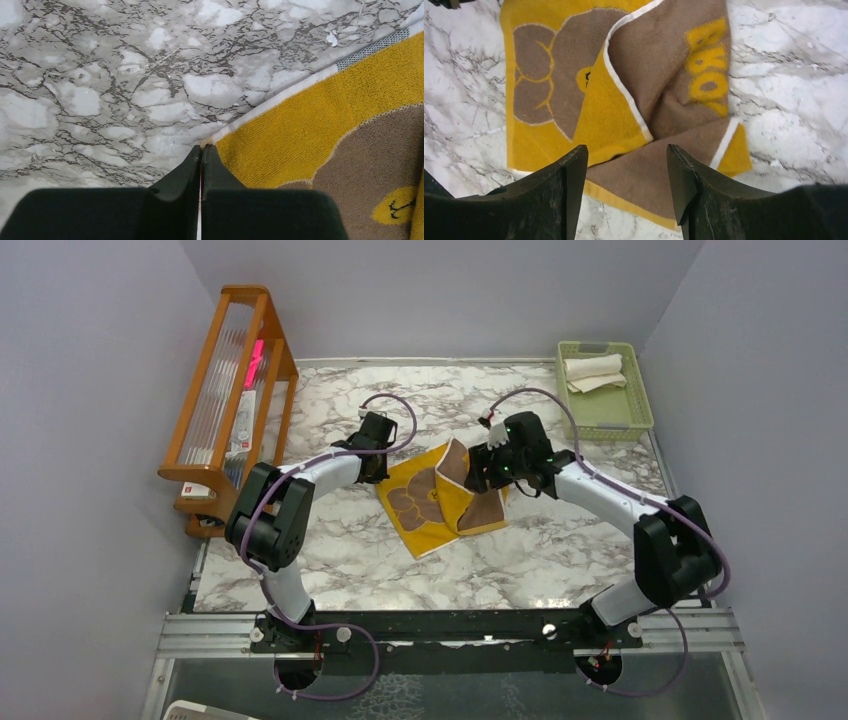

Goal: Roll the towels
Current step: Flatten out the towel at the center of the board.

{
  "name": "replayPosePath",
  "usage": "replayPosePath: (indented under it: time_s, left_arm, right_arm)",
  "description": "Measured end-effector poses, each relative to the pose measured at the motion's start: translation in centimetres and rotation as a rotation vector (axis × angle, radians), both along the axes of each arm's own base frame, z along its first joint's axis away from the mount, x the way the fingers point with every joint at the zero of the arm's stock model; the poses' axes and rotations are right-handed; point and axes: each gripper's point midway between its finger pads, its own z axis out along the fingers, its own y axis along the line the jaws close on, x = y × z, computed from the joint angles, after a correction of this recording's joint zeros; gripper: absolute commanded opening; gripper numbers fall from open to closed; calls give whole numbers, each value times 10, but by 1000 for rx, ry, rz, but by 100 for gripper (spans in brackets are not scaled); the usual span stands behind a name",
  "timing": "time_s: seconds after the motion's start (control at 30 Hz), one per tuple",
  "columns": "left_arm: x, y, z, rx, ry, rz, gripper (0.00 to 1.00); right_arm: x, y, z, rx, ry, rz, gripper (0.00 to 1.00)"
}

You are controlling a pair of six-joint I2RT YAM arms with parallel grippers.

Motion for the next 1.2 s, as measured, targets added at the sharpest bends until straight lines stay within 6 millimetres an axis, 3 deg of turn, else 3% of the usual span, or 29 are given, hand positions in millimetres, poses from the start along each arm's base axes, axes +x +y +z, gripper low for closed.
replayPosePath:
  time_s: [0.3, 0.67, 0.73, 0.83, 0.93, 1.1, 1.2]
  left_arm:
    - [0, 1, 0, 7, 0, -8, 0]
    - [0, 1, 0, 12, 0, -15, 0]
    - [0, 1, 0, 13, 1, -15, 0]
    - [-1, 2, 0, 15, 2, -17, 0]
    - [-1, 2, -1, 18, 5, -17, 0]
    - [-2, 5, -1, 32, 9, -14, 0]
    - [-4, 9, 2, 36, 14, -8, 0]
  right_arm:
    - [-3, 23, -54, -53, 126, 110, 60]
    - [0, 29, -71, -84, 144, 151, 59]
    - [1, 28, -72, -90, 144, 152, 49]
    - [0, 27, -73, -95, 144, 154, 19]
    - [-1, 26, -74, -102, 149, 153, 2]
    - [-3, 25, -70, -100, 151, 150, 0]
    - [-5, 23, -57, -93, 137, 148, 0]
